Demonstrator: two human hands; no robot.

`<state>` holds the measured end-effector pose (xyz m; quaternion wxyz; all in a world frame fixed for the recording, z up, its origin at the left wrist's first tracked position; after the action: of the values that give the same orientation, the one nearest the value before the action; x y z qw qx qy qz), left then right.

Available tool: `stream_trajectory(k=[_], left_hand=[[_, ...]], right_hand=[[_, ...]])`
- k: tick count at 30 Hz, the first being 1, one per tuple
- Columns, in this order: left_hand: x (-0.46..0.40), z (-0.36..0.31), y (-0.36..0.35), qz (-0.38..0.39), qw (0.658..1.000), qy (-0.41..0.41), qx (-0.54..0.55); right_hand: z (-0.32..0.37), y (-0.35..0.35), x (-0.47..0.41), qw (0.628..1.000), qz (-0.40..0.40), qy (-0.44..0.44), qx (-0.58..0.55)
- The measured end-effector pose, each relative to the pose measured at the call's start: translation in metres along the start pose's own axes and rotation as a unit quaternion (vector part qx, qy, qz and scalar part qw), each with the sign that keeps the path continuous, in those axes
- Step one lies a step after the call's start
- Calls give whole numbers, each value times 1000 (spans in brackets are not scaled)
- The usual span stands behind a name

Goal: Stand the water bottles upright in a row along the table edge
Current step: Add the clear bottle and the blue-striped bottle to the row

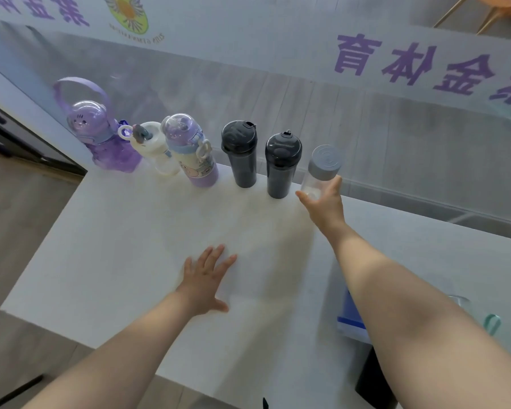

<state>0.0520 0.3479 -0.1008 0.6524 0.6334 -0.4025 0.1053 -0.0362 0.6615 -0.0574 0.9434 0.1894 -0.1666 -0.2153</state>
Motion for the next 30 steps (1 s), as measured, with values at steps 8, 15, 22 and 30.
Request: stream_trajectory(k=[8, 15, 22, 30], left_hand=[[-1, 3, -2, -7, 1000, -6, -2], [1, 1, 0, -5, 1000, -7, -18], [2, 2, -2, -15, 999, -13, -40], [-1, 5, -3, -29, 998, -20, -47]], right_hand=[[-26, 12, 27, 995, 22, -82, 59], [-12, 49, 89, 995, -6, -38, 92], [-34, 86, 174, 982, -119, -50, 137], [-72, 81, 237, 962, -108, -80, 239]])
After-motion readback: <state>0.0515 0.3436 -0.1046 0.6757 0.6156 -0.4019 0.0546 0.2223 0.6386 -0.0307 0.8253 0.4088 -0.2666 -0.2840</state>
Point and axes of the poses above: each hand's wrist, its own x-axis away from the middle knuckle, its own y-axis out of the back of the hand, z = x × y, the point moved 6 cm from there along -x, towards the middle knuckle
